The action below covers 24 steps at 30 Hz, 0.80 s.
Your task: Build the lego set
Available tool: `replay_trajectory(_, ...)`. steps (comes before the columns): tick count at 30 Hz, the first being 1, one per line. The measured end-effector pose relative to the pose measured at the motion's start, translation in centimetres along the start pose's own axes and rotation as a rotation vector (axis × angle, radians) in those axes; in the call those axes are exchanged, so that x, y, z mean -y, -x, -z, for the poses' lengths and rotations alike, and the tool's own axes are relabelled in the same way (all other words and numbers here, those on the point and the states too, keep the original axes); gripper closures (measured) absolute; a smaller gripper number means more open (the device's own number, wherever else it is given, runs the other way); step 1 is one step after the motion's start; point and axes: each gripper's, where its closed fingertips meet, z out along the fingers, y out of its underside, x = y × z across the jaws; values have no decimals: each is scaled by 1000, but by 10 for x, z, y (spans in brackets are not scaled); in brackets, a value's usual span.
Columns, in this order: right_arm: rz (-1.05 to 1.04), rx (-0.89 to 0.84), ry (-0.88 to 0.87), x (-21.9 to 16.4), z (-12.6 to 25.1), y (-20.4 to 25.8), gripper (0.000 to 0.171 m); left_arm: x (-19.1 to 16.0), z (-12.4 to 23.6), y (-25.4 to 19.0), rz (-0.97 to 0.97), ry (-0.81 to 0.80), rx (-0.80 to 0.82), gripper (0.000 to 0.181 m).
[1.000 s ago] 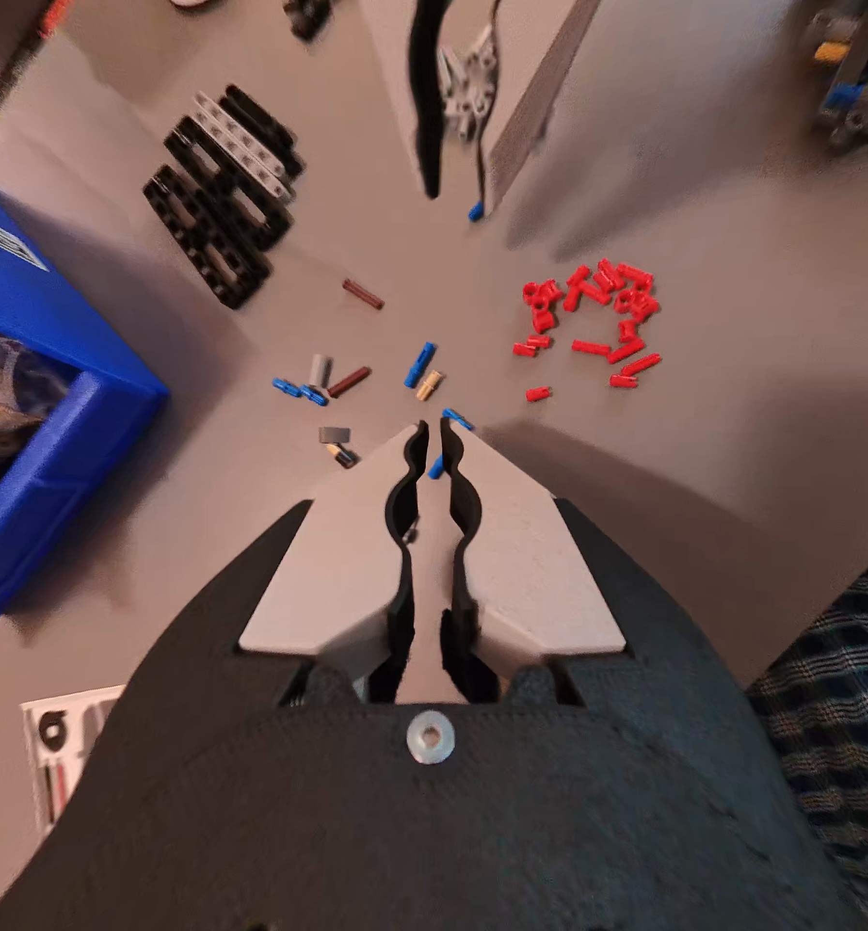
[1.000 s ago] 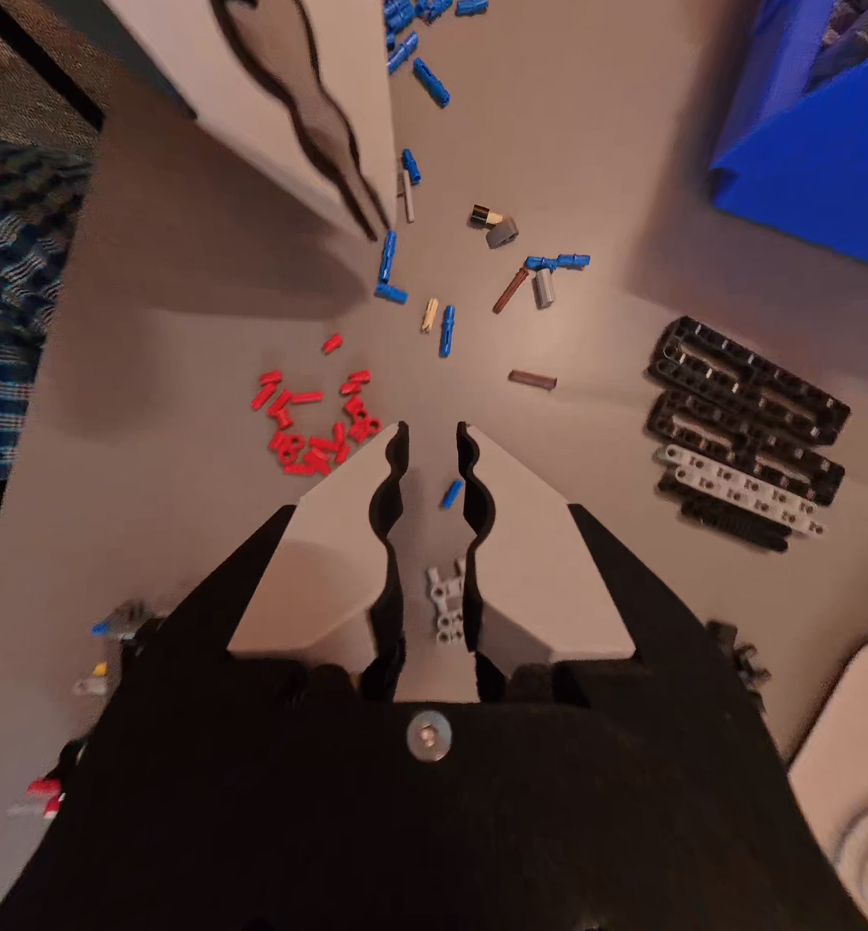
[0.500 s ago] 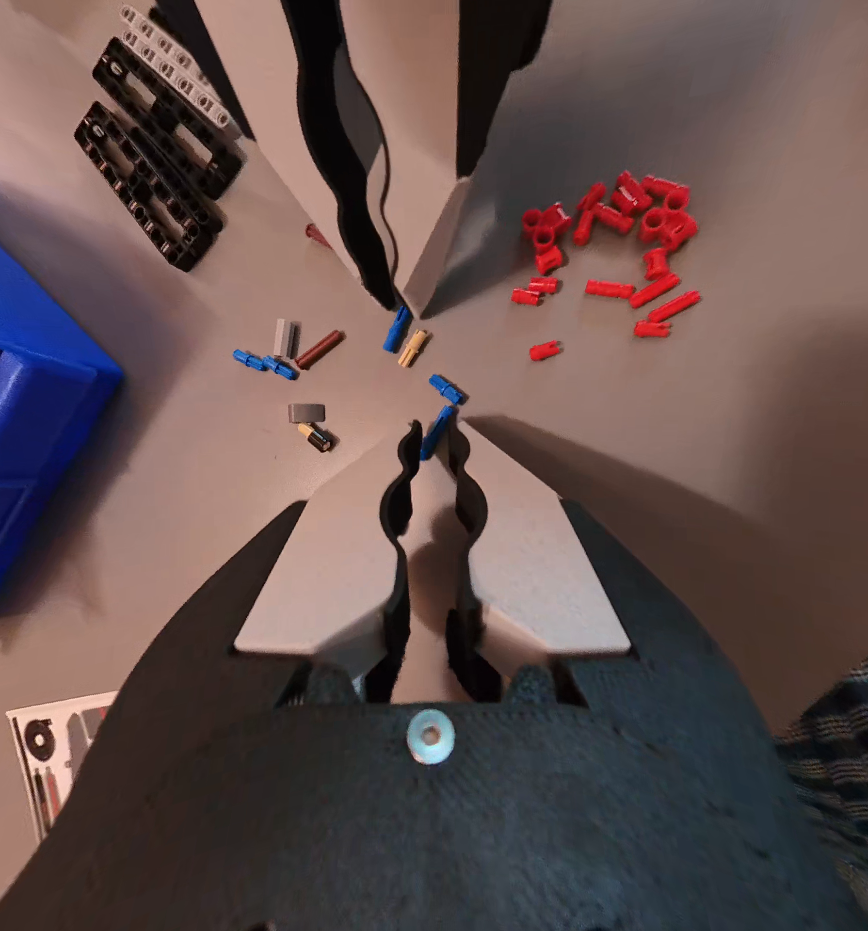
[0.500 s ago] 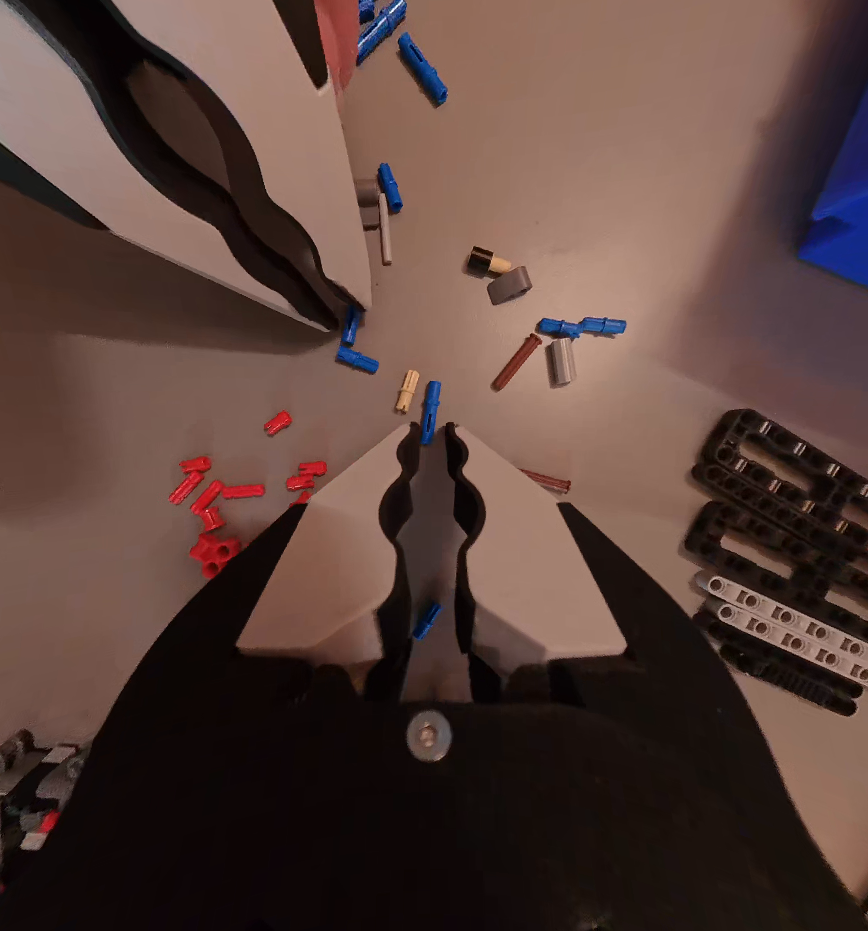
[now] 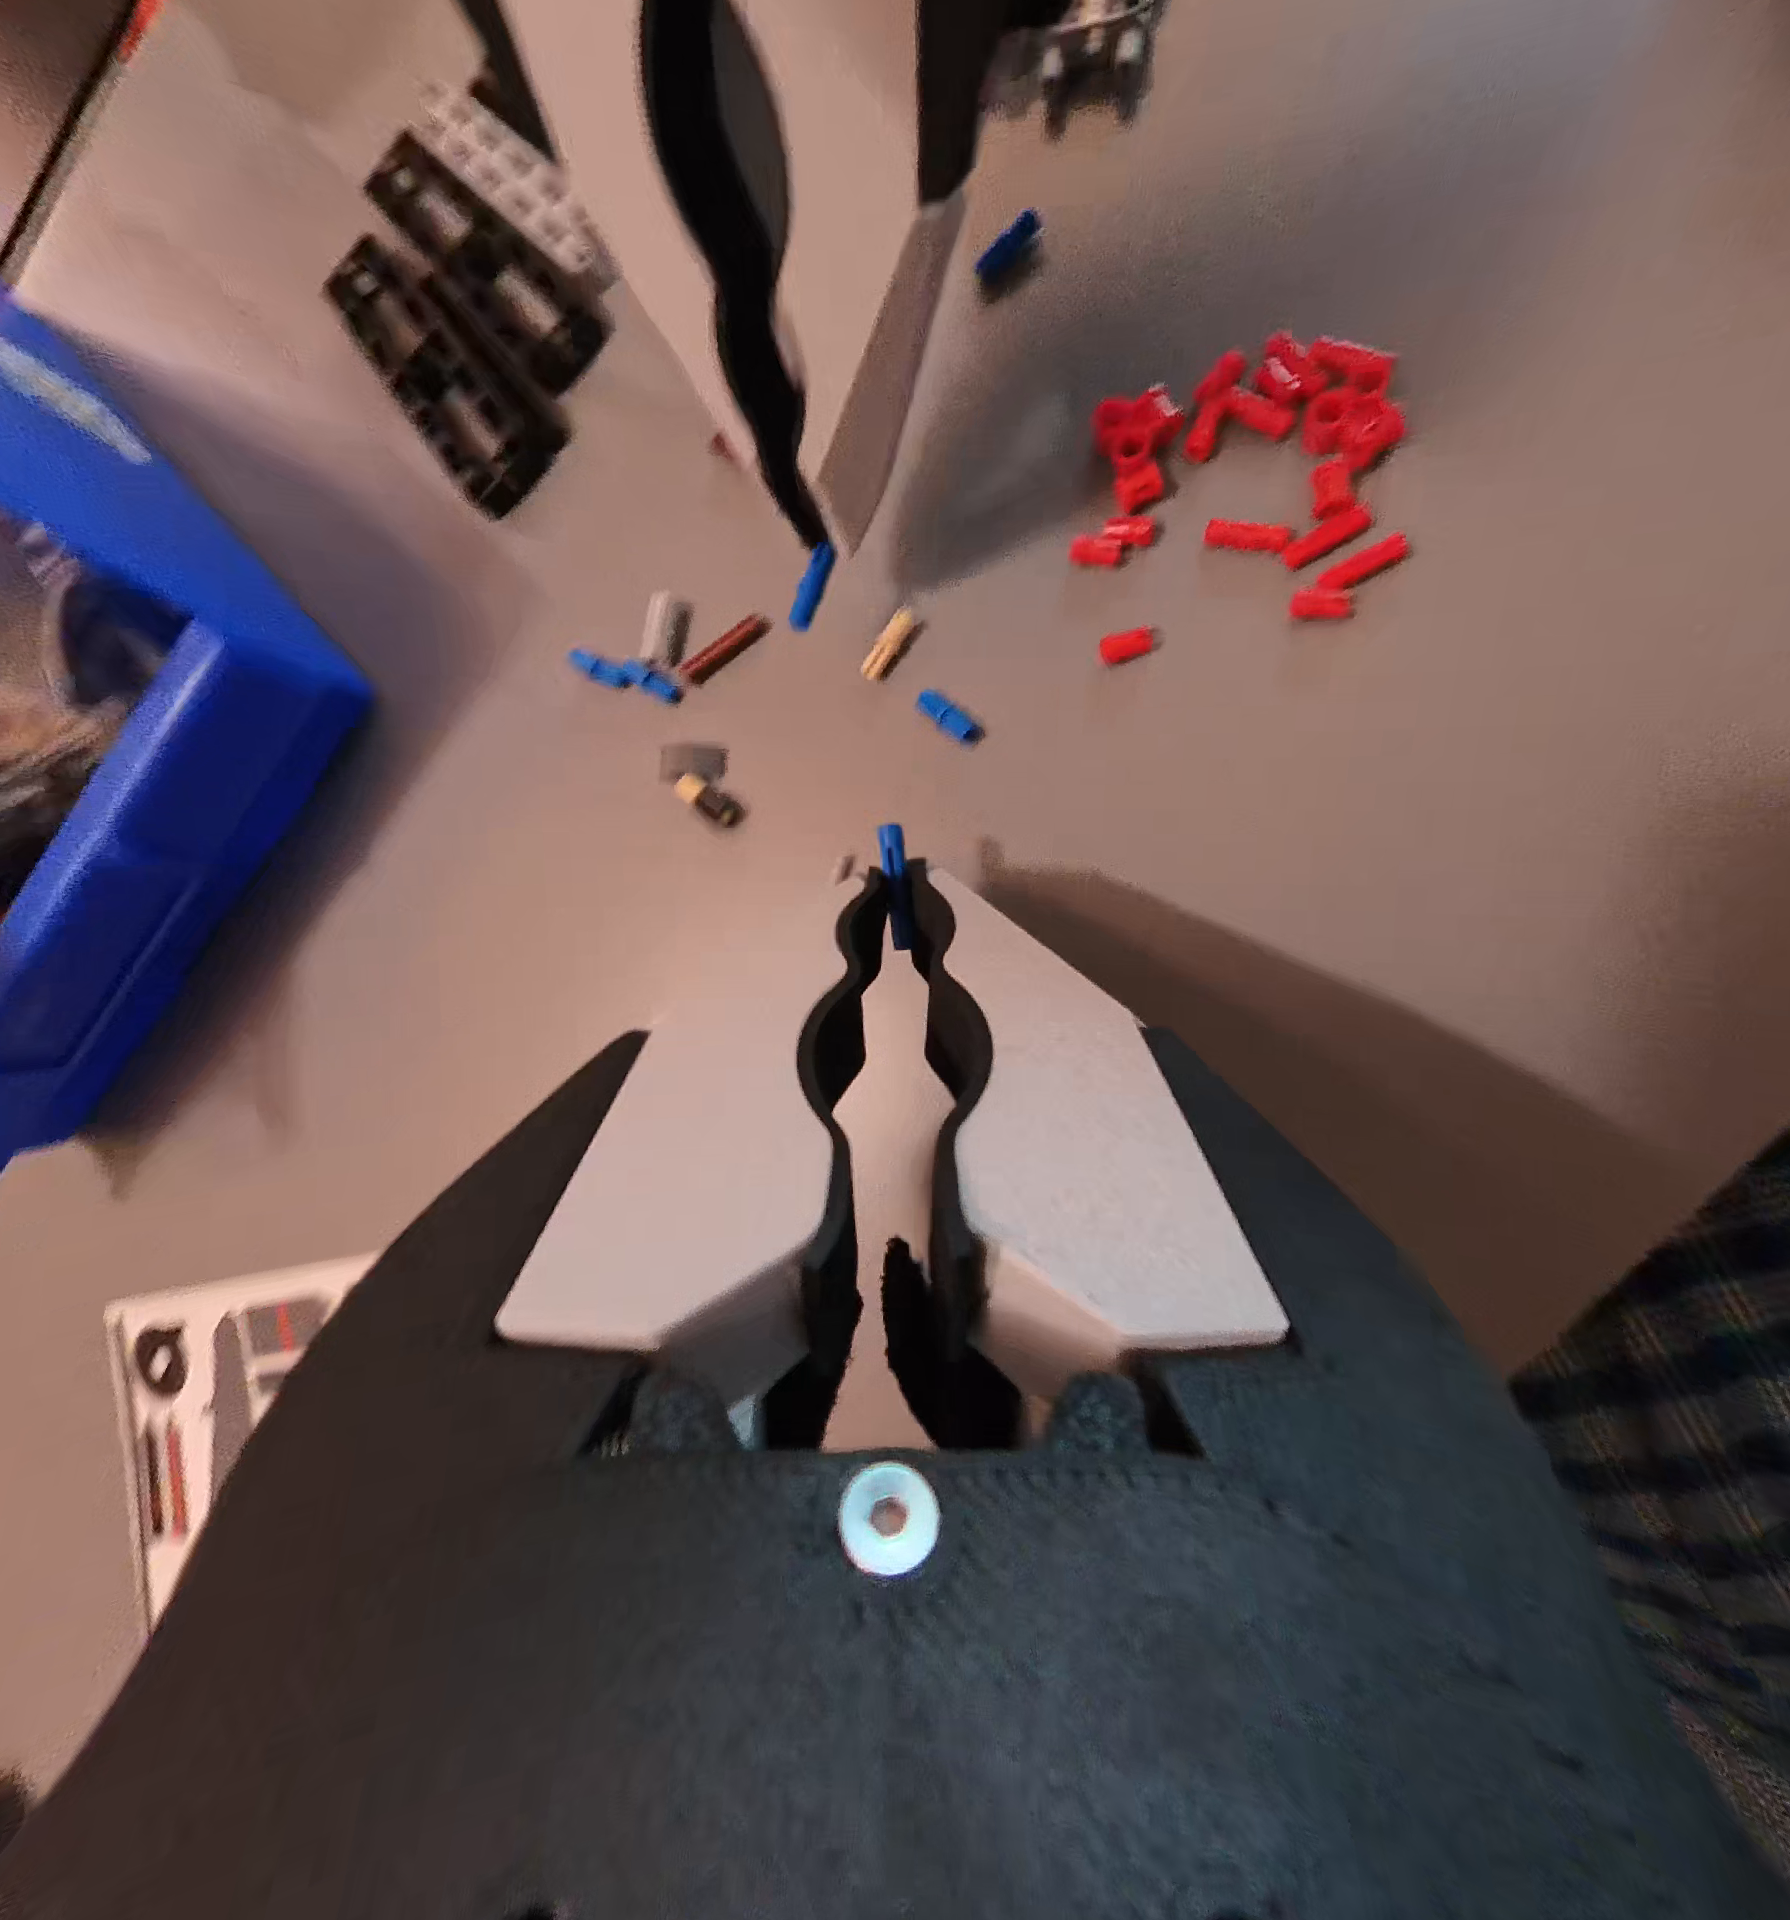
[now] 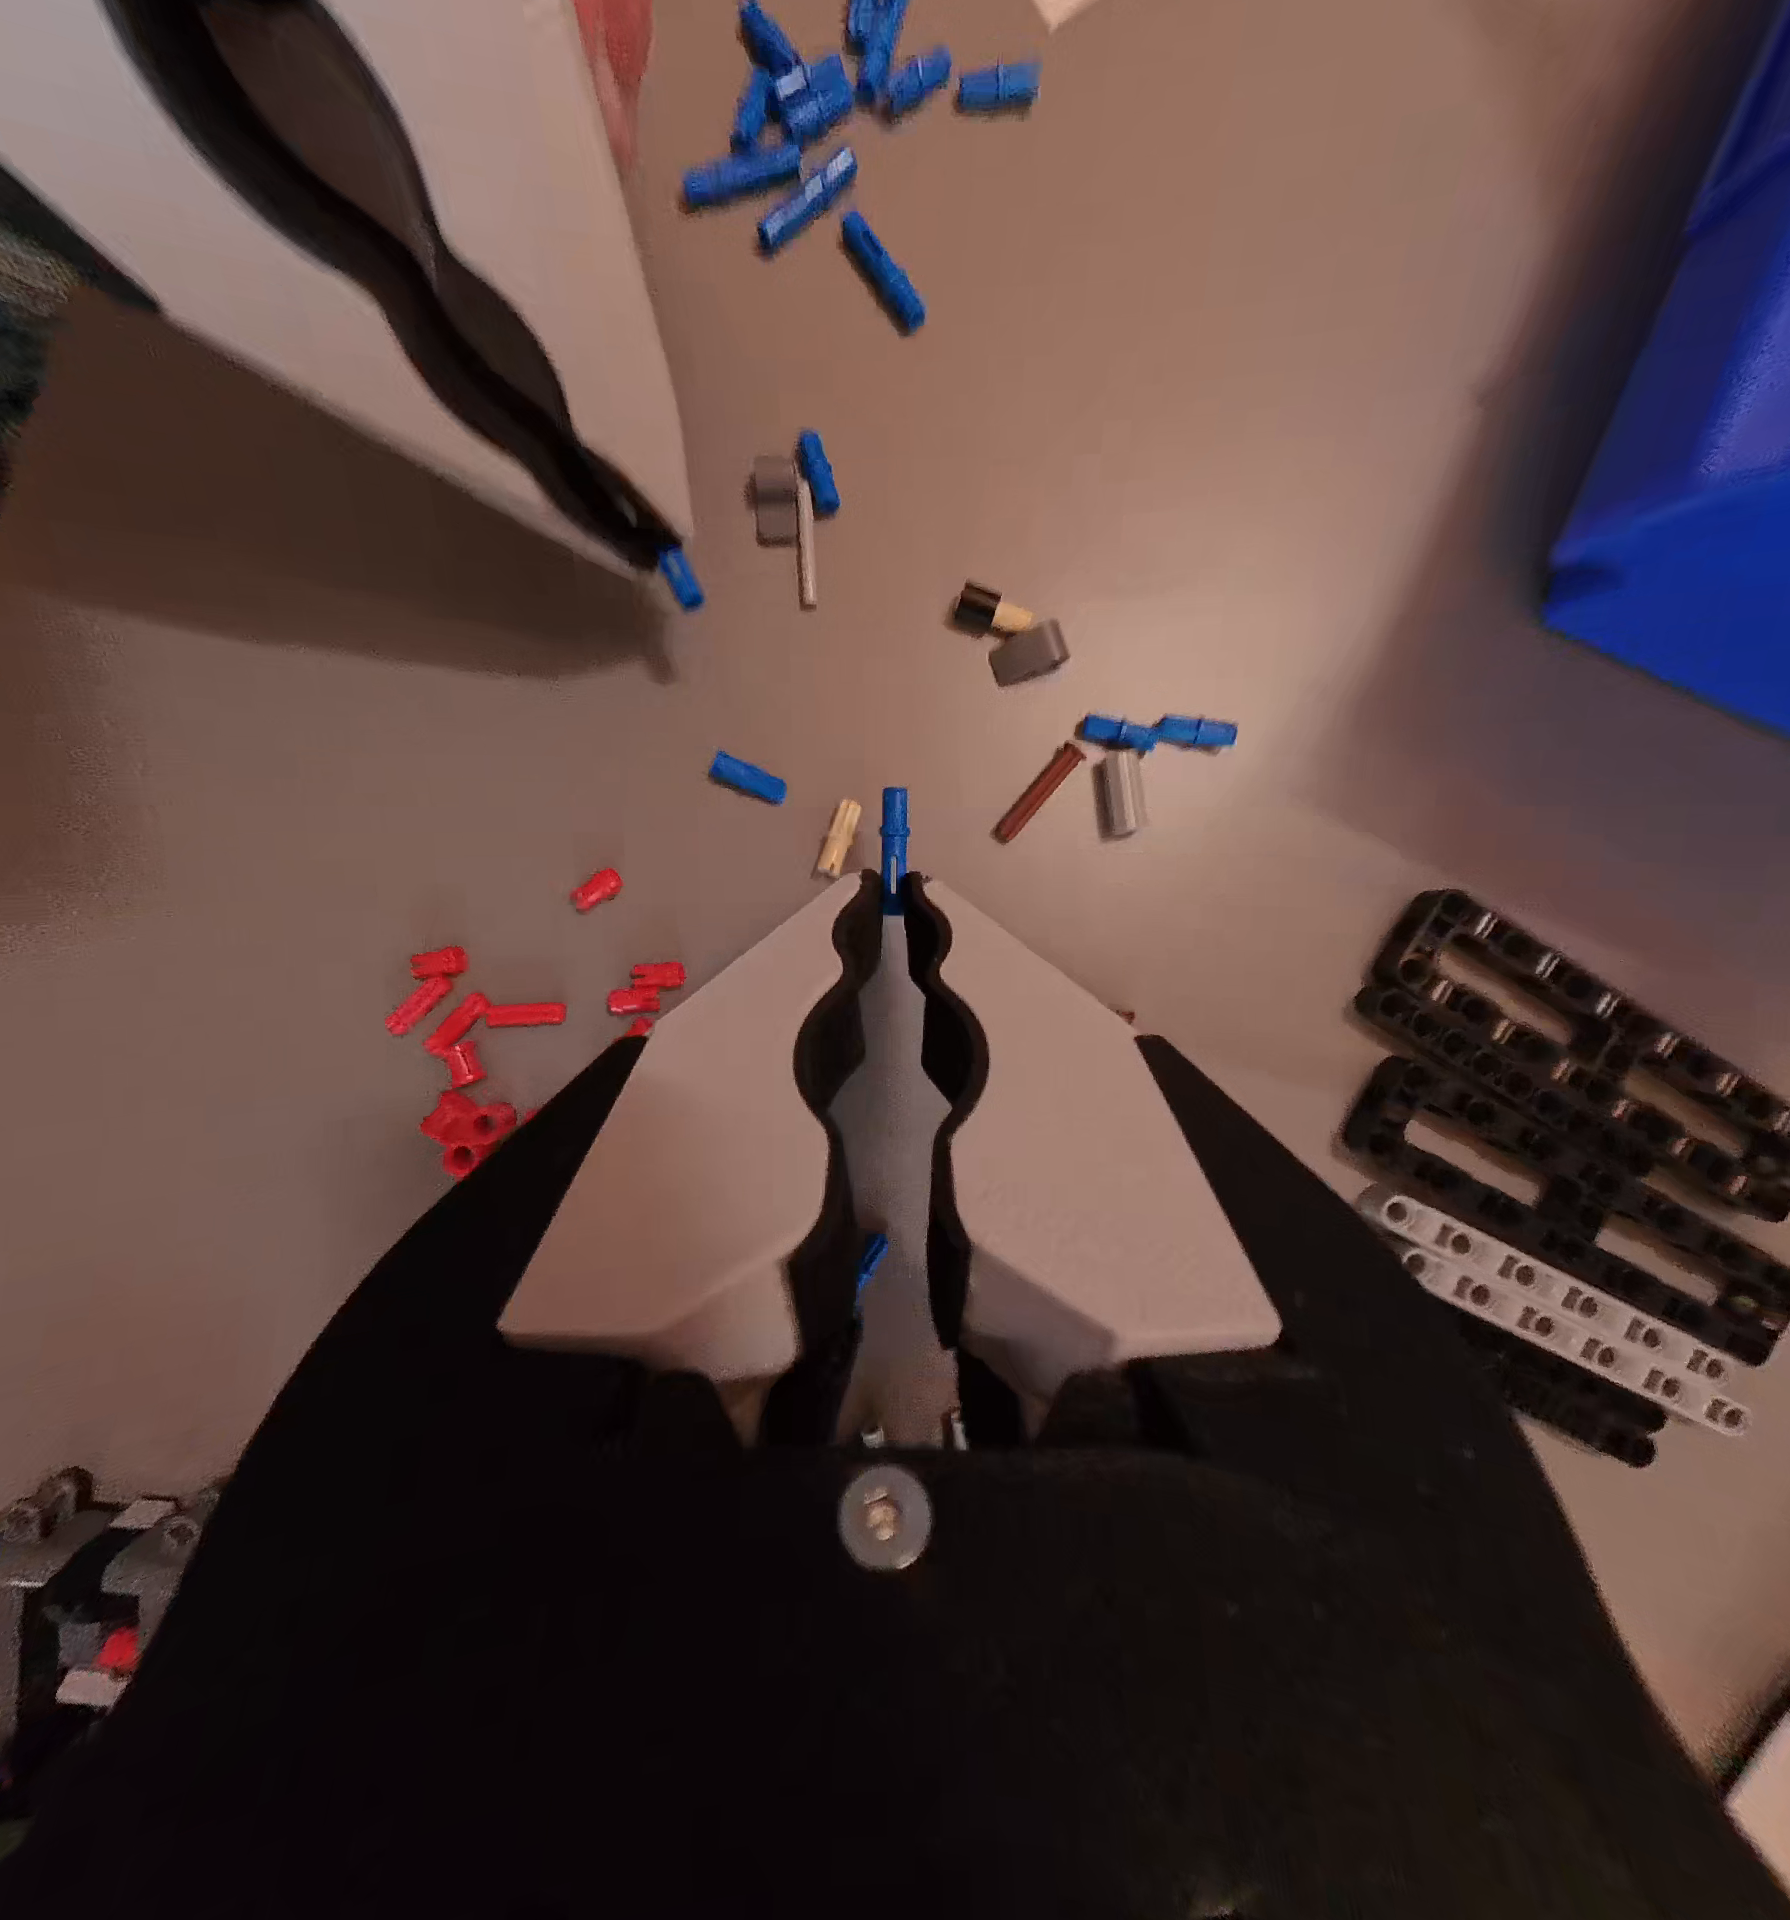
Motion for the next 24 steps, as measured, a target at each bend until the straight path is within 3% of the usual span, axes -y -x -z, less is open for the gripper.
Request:
replay_trajectory(1, 8, 4, -10, 5, 3, 0, 170, -6, 9, 6, 25, 4, 11, 180)
replay_trajectory(8, 70, 61, -23, 55, -9, -6, 170, -65, 58, 47, 248, 32, 110, 180)
replay_trajectory(14, 107, 96, 32, 81, -50, -12, 171, -87, 47, 55, 291, 58, 130, 179)
replay_trajectory(24, 100, 163, 14, 109, -76, -7, 164, -92, 32, 60, 329, 25, 118, 179)
